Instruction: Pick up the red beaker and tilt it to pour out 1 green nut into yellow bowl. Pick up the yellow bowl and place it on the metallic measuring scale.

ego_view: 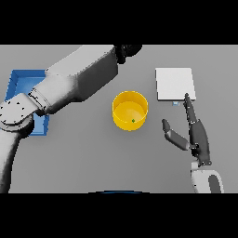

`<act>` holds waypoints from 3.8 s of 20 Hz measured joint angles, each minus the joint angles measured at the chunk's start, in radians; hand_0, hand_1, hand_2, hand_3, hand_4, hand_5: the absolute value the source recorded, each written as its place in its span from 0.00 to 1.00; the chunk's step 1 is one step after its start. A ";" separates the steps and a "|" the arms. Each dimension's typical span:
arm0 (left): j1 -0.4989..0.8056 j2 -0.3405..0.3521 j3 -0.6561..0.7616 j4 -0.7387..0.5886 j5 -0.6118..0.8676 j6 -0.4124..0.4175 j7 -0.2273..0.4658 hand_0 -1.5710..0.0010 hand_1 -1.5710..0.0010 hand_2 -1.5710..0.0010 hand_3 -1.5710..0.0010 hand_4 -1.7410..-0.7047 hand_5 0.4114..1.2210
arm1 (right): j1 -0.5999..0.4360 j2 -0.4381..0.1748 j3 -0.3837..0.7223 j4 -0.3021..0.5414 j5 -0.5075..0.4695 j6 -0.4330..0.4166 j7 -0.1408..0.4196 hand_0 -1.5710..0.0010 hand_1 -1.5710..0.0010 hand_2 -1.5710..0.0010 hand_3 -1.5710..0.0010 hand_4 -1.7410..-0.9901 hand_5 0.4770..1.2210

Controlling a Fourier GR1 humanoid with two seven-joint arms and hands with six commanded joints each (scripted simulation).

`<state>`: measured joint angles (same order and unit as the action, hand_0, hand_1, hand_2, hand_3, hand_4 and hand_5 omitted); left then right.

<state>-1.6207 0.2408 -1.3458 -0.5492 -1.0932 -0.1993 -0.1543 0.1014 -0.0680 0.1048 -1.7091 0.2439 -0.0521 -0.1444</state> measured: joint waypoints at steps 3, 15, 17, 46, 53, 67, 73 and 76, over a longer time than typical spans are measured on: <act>-0.075 0.027 0.085 0.131 0.080 0.032 0.045 0.00 0.00 0.00 0.13 0.01 1.00 | -0.006 0.004 0.003 0.013 0.005 -0.003 0.009 1.00 1.00 1.00 1.00 0.77 0.25; 0.011 0.294 0.691 0.478 0.832 0.204 0.216 0.00 0.00 0.00 0.04 0.00 1.00 | -0.052 0.003 -0.010 0.038 -0.053 0.032 0.000 1.00 1.00 1.00 1.00 0.86 0.21; 0.089 0.321 0.733 0.485 0.914 0.258 0.242 0.00 0.00 0.00 0.02 0.00 1.00 | -0.048 0.002 -0.006 0.031 -0.058 0.038 0.004 1.00 1.00 1.00 1.00 0.82 0.23; 1.049 0.605 0.805 -0.623 1.480 0.489 0.689 0.36 0.44 0.47 0.55 0.78 0.35 | -0.058 -0.021 0.003 0.060 -0.027 0.041 -0.020 1.00 1.00 1.00 1.00 0.77 0.26; 1.054 0.632 0.758 -0.625 1.446 0.409 0.702 0.87 0.88 0.89 0.91 0.98 0.29 | -0.050 -0.019 0.011 0.046 -0.033 0.050 -0.025 1.00 1.00 1.00 1.00 0.77 0.28; 1.039 0.591 0.782 -0.585 1.419 0.491 0.589 0.99 0.99 1.00 1.00 0.98 0.32 | -0.211 -0.231 0.153 0.063 0.224 0.192 0.048 1.00 1.00 1.00 1.00 0.70 0.30; 1.032 0.576 0.779 -0.582 1.425 0.482 0.585 1.00 1.00 1.00 1.00 0.99 0.33 | -0.429 -0.355 0.357 0.154 0.490 0.301 -0.023 1.00 1.00 1.00 1.00 0.69 0.31; 1.037 0.582 0.785 -0.580 1.429 0.481 0.578 1.00 1.00 1.00 1.00 0.99 0.33 | -0.534 -0.394 0.410 0.218 0.540 0.372 -0.059 1.00 1.00 1.00 1.00 0.71 0.31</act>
<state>-0.5838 0.8231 -0.5609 -1.1291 0.3359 0.2816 0.4235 -0.4324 -0.4617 0.5152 -1.4908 0.7838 0.3195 -0.2036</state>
